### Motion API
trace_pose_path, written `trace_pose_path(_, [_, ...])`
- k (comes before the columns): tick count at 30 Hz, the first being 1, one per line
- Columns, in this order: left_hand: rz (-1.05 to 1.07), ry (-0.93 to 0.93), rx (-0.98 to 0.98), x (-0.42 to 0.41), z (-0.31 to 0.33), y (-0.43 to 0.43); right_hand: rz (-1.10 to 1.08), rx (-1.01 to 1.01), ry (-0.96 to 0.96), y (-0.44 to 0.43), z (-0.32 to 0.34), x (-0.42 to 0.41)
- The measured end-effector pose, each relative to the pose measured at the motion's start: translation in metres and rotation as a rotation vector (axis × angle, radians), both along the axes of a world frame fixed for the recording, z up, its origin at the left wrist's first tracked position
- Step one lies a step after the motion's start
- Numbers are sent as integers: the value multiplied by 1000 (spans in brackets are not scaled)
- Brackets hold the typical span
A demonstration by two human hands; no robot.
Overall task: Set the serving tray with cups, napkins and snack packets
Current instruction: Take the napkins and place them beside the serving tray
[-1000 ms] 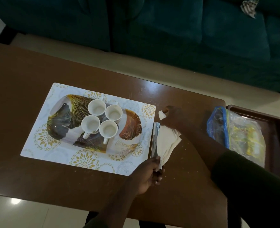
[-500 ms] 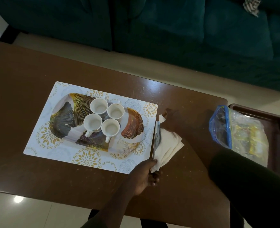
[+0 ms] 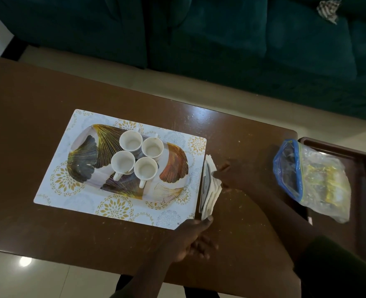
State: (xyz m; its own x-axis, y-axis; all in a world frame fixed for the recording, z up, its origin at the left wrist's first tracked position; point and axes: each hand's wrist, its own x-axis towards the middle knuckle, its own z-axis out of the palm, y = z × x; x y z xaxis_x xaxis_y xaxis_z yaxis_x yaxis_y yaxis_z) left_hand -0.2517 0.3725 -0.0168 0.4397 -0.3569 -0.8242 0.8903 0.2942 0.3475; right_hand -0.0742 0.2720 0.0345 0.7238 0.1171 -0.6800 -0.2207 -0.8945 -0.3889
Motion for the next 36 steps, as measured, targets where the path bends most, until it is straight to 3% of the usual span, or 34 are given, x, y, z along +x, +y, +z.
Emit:
trace_pose_path(5, [68,-243,712,18,-1,-2,-74,55,-43,-6,-8,-13])
trace_pose_path(7, [80,-383,869,27,-3,-3,-104,73,-71,-5,-7,-14])
trace_pose_path(13, [88,-588,912,47,-2,-13,-140,119,-143,-11,-3,-23])
trace_pose_path(24, [149,-680,909,55,5,-11,-150,184,-159,-20,-2,-31])
trace_pose_path(28, [205,-723,966,66,14,-7,-219,206,-301,-40,9,-20])
trace_pose_path(33, [256,-829,1045,110,34,-23,-308,98,-621,-88,26,-2])
trace_pose_path(36, [251,-891,1033,135,47,-49,-371,6,-720,-117,31,12])
